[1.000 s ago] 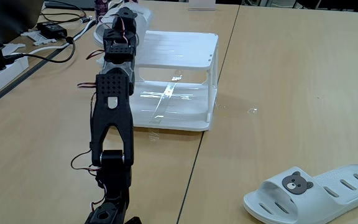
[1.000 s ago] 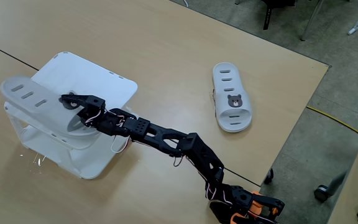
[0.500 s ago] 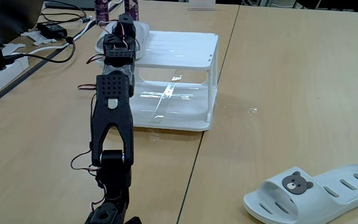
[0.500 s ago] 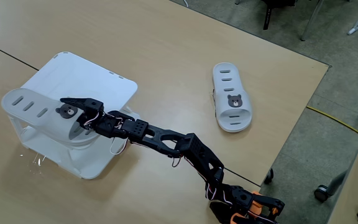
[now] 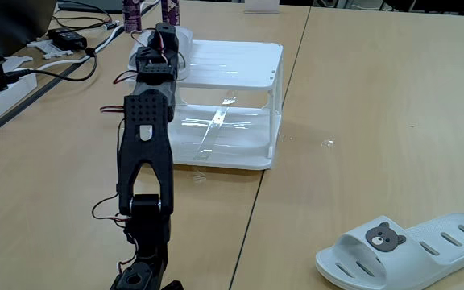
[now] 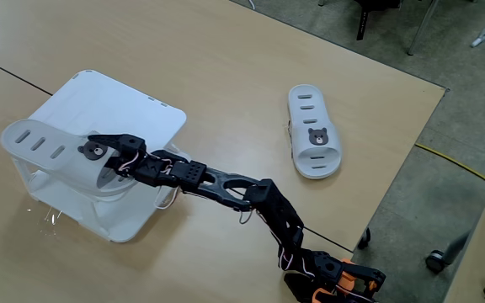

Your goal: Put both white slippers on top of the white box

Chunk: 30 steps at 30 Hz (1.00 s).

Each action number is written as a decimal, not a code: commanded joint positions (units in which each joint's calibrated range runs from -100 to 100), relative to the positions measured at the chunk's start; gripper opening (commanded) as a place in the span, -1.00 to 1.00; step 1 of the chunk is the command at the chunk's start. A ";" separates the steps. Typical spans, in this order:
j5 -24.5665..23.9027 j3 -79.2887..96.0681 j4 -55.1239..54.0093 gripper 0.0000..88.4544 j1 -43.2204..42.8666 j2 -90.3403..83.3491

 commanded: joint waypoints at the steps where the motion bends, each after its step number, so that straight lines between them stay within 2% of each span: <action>1: 0.42 7.71 0.24 -0.45 0.46 -14.22; 11: 0.42 30.08 0.49 -0.45 0.38 -31.22; 14: 0.42 34.95 5.41 -0.45 0.38 -38.71; 18: 0.42 33.69 3.60 -0.47 0.22 -44.68; 24: 0.42 31.07 -24.61 -0.74 0.54 -45.27; 27: 0.42 33.60 -36.35 -1.00 0.63 -43.84; 30: 0.42 41.18 -53.00 -0.98 3.09 -44.77</action>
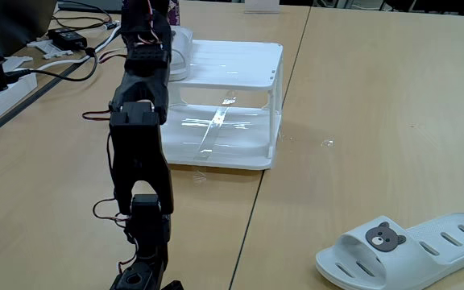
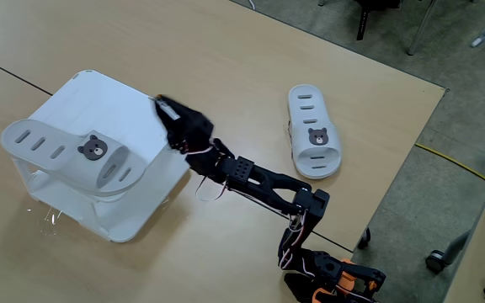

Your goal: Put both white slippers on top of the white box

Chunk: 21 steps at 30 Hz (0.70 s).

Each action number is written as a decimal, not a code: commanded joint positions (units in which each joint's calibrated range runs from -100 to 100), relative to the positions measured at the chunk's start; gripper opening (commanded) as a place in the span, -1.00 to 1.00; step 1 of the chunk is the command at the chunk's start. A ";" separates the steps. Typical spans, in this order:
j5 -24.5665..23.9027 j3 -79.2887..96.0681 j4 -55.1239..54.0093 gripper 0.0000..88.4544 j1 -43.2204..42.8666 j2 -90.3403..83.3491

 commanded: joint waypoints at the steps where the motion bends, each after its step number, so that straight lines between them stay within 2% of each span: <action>1: 0.42 8.49 -21.78 -0.98 3.58 -6.29; 4: 0.42 25.18 -27.13 -0.98 6.62 -15.79; 7: 0.42 47.73 -27.65 -0.98 8.92 -25.97; 8: 0.42 56.66 -30.76 -0.98 9.50 -28.58; 11: 0.42 73.35 -35.33 -0.98 9.83 -31.53; 15: 0.42 83.81 -35.93 -0.98 12.87 -26.56; 18: 0.42 84.63 -36.11 -0.98 15.58 -15.79; 21: 0.42 85.35 -40.94 -0.98 18.71 -3.93</action>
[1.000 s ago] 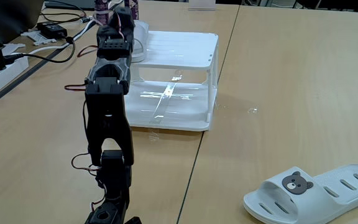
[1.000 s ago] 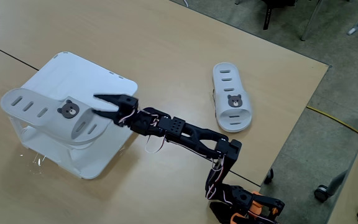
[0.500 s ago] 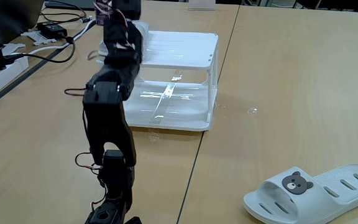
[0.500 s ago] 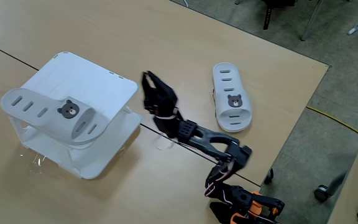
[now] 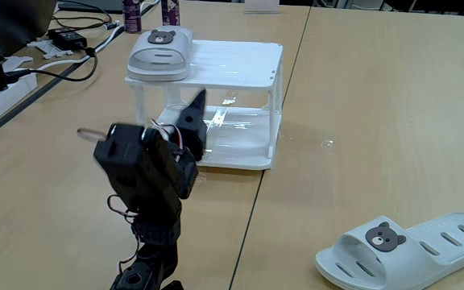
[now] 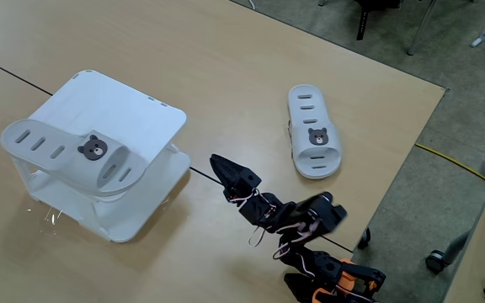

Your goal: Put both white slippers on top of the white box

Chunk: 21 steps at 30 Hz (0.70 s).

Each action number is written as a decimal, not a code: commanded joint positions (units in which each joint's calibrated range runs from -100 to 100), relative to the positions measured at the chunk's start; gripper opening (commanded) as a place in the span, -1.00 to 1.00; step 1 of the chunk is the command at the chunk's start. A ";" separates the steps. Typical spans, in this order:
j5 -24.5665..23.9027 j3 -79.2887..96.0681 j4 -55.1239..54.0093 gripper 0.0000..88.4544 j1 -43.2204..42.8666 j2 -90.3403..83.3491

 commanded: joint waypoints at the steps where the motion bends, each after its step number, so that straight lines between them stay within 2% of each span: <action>1: 0.42 0.62 -7.56 -0.98 4.28 15.46; 7: 0.42 0.08 -19.29 -0.98 14.81 37.42; 14: 0.42 -2.17 -19.81 -0.98 35.94 45.92; 21: 0.42 -3.80 -19.81 -0.98 50.09 50.54</action>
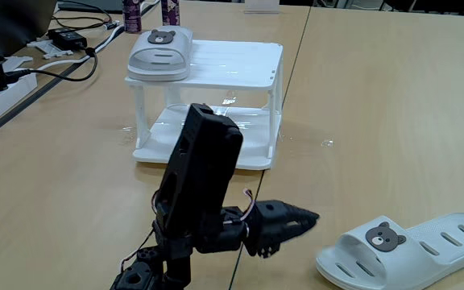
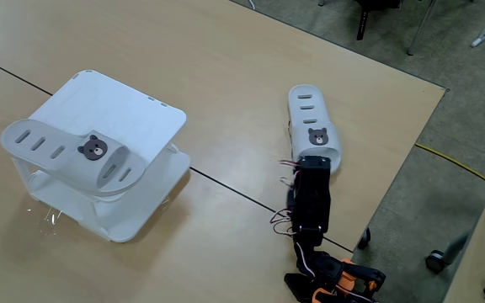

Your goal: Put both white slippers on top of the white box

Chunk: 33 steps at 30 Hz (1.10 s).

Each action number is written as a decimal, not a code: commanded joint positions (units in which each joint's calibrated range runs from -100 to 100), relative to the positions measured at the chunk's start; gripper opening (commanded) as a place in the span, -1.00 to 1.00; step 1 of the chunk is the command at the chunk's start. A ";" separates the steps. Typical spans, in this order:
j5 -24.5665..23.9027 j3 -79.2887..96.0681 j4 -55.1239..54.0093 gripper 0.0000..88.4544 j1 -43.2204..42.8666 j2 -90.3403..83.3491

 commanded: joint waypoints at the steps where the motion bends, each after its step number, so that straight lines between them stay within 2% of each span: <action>1: 0.42 -0.39 -1.53 -0.98 6.10 2.06; 7: 0.42 -7.87 -1.53 -0.96 7.91 4.08; 11: 0.42 -10.22 -1.53 -0.65 7.83 4.08; 14: 0.42 -11.12 -1.44 -0.53 7.42 4.17; 26: 0.42 -31.15 -0.84 -0.52 7.42 13.76; 33: 0.42 -44.95 8.31 -0.52 7.42 16.37</action>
